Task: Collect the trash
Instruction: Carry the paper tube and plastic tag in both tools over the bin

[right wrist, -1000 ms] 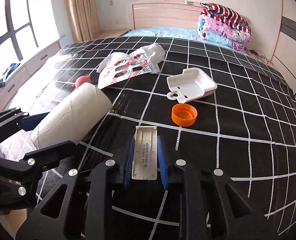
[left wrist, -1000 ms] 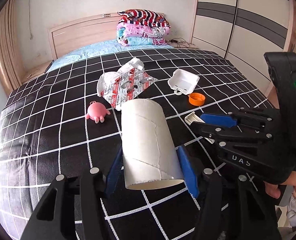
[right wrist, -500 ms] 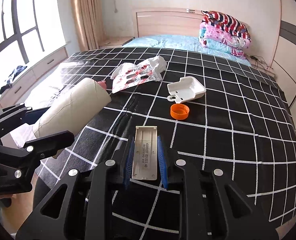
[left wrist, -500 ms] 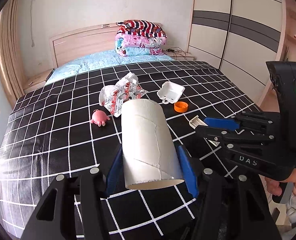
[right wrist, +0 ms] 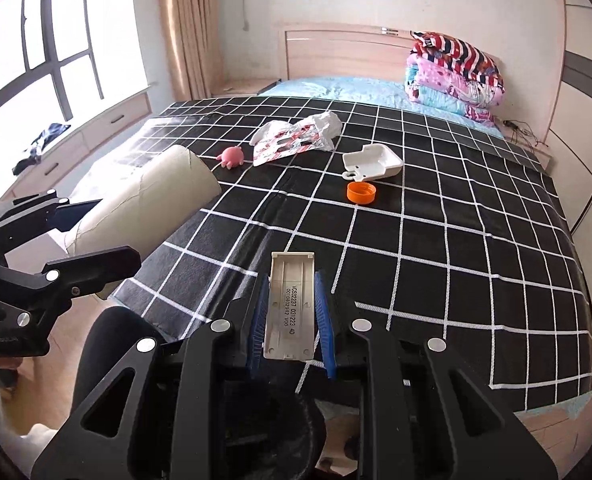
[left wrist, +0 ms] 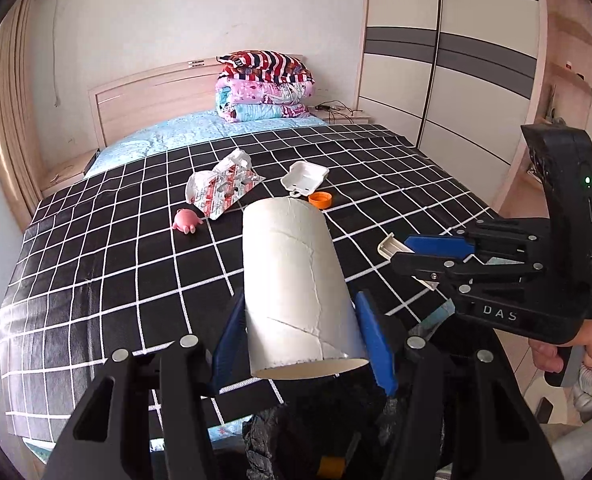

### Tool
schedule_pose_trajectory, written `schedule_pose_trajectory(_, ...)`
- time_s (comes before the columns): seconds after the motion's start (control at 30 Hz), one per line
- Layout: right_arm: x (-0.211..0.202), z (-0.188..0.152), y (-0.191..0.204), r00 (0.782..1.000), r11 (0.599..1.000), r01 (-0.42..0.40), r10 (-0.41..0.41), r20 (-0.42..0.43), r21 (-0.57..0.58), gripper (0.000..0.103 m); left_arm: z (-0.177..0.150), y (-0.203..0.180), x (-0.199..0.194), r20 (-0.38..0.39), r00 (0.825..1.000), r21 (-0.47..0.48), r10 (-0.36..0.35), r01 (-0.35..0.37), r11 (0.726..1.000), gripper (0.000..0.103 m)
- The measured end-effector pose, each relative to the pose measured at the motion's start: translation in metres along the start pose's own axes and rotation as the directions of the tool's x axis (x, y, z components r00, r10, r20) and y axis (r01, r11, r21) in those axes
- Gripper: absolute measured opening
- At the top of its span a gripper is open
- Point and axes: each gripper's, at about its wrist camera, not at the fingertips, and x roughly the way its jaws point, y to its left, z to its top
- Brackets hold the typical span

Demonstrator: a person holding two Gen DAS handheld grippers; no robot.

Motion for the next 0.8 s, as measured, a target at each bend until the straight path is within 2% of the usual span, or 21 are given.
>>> schedule_pose_trajectory(0.47,0.003,-0.061,0.019,0.988,0.994,-0.107,0.106,-0.109,-0.007,0.023,-0.063,-0.026,-0.010,-0.107,0.991,0.028,-0.086,0.089,0.996,0.053)
schedule_pose_trajectory(0.63,0.004,-0.080,0.029,0.980,0.989,-0.145,0.138,-0.146,-0.034,0.023,-0.086,-0.032,-0.006,-0.170,0.976,0.021,-0.136,0.141,0.990,0.053)
schedule_pose_trajectory(0.8,0.025,-0.101,0.036,0.963,0.986,-0.162,0.148,-0.226,-0.046,0.024,-0.106,-0.030,0.022,-0.254,0.955,-0.001,-0.153,0.157,0.988,0.053)
